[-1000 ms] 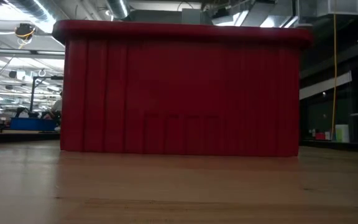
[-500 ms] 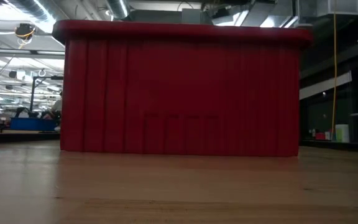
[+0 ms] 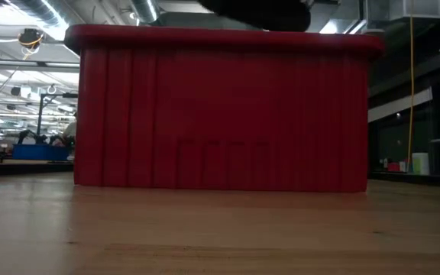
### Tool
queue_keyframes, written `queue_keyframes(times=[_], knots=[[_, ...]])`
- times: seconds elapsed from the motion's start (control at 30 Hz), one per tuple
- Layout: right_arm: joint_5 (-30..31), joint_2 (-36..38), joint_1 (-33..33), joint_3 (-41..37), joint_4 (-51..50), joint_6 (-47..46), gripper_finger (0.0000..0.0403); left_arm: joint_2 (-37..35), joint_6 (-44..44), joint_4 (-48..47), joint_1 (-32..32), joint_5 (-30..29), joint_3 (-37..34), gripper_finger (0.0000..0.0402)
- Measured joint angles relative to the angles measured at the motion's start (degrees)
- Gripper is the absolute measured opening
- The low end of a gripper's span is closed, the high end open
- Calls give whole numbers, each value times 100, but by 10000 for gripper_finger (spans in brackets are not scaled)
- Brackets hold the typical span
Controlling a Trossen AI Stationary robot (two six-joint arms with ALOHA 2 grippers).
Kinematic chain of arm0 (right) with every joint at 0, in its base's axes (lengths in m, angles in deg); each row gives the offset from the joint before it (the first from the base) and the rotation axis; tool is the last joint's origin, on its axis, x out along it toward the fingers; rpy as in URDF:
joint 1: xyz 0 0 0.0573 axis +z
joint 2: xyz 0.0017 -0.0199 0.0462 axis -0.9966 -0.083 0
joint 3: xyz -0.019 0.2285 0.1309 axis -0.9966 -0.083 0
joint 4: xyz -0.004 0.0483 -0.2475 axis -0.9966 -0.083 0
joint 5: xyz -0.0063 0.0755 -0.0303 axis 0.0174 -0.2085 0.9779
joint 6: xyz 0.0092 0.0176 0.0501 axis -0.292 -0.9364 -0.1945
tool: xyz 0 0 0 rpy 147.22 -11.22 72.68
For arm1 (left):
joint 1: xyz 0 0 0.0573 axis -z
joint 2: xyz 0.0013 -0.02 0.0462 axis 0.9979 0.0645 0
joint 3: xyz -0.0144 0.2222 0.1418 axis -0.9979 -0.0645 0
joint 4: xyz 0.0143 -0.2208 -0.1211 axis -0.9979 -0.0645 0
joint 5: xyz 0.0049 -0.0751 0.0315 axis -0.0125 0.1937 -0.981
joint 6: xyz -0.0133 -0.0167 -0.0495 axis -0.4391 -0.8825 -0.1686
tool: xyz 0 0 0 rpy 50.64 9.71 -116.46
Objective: Pick and place slides into bin
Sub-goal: Put the black slide into the bin
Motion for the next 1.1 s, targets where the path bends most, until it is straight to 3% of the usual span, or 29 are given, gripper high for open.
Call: queue_keyframes(times=[0.33,0.7,1.1], knots=[[-1850,-1,-808,30,-46,-1029,17,0,-13,4,0,-74,0,2],[-2971,-447,-1157,30,489,-1775,17,-66,199,8,-4,-399,-2,2],[-3058,-1423,-1171,28,426,-1522,17,-85,177,4,-50,-393,-2,2]])
